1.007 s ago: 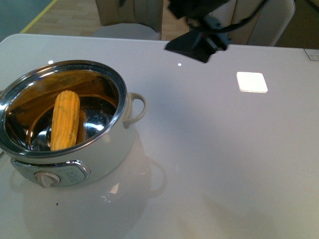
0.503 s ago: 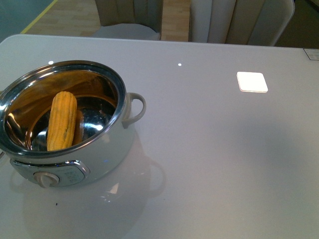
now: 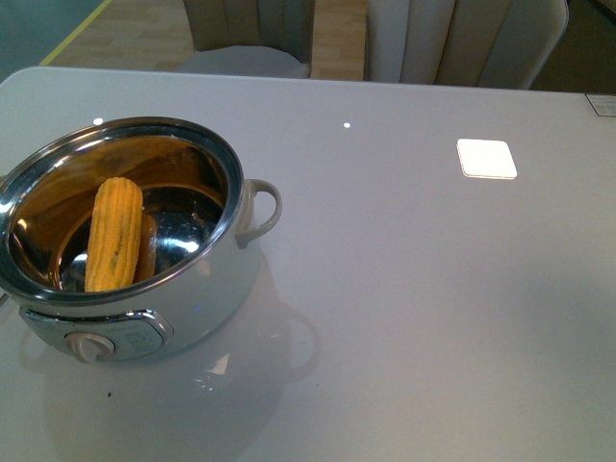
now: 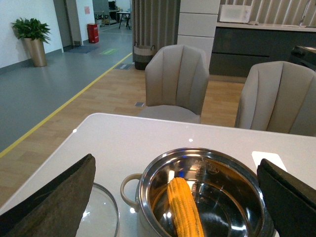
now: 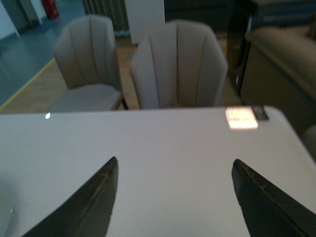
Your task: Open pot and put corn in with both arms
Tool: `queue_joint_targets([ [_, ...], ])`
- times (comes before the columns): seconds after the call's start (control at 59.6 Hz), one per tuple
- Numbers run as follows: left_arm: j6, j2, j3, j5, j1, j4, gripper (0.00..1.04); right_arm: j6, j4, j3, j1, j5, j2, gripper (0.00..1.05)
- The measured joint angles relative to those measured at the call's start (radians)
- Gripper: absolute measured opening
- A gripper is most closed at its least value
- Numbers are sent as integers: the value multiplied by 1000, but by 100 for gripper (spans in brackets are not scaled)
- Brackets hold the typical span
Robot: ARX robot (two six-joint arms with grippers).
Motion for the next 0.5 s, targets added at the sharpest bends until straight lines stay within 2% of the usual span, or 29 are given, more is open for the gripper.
queue_joint_targets([
  [0.168, 0, 0, 0, 0, 0, 0, 98, -15, 6, -75, 53, 49, -82, 29],
  [0.285, 0, 0, 0, 0, 0, 0, 98, -17, -15, -118, 85, 82, -146, 4],
  [0.336, 0, 0, 0, 0, 0, 0, 98, -21, -26, -130, 101, 101, -169, 2],
  [0.386, 0, 0, 0, 0, 0, 0, 98, -21, -43, -145, 156, 173, -198, 2],
  [0.503, 0, 0, 0, 0, 0, 0, 98, -21, -75, -170, 193, 185, -259, 2],
])
